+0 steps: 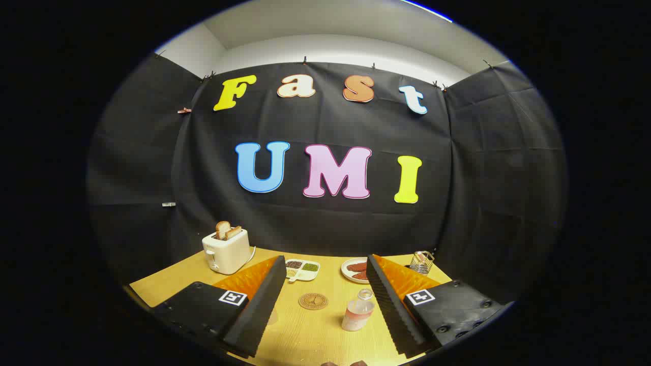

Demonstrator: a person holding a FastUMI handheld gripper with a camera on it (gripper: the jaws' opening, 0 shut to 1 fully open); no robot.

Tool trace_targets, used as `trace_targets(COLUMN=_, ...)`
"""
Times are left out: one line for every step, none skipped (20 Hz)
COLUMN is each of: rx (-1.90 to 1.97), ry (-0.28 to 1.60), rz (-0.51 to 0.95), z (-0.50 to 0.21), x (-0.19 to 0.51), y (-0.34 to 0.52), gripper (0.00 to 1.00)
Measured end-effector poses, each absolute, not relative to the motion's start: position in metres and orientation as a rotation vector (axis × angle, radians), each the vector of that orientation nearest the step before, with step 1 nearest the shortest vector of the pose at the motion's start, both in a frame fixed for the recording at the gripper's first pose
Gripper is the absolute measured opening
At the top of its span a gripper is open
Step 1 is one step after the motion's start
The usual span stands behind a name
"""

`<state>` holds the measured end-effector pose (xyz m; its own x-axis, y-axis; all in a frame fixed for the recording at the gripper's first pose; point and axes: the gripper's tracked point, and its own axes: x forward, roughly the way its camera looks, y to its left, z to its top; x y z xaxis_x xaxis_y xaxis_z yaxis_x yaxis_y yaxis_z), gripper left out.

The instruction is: Take the bottle from table, then pour the juice into the cup, finally place the bottle on the coaster

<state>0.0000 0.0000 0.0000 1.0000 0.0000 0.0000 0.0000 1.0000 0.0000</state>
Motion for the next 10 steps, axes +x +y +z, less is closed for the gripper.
trace_targets(rx=-0.001, ry=0.001, rz=0.000, z=-0.0001, x=0.0010, y=0.0000, gripper=0.97)
trace_targets(rx=0.000, ry=0.002, rz=0.001, z=-0.0002, x=0.0019, y=0.0001, gripper=0.97)
trace_targets(rx=0.002, ry=0.004, rz=0.001, z=-0.0010, x=0.0018, y=0.0004, gripper=0.97)
trace_targets(rx=0.004, ry=0.004, rz=0.001, z=-0.0011, x=0.0021, y=0.0003, gripper=0.97)
trace_targets(rx=0.006, ry=0.004, rz=0.002, z=-0.0001, x=0.0029, y=0.0003, gripper=0.97)
trace_targets(rx=0.007, ry=0.003, rz=0.003, z=0.0002, x=0.0029, y=0.0001, gripper=0.97)
trace_targets(rx=0.006, ry=0.003, rz=0.003, z=0.0005, x=0.0034, y=-0.0008, gripper=0.97)
trace_targets(rx=0.005, ry=0.001, rz=0.005, z=0.0010, x=0.0034, y=-0.0006, gripper=0.97)
trace_targets(rx=0.002, ry=-0.001, rz=0.006, z=0.0023, x=0.0028, y=-0.0013, gripper=0.97)
trace_targets(rx=-0.003, ry=-0.003, rz=0.008, z=0.0021, x=0.0039, y=-0.0020, gripper=0.97)
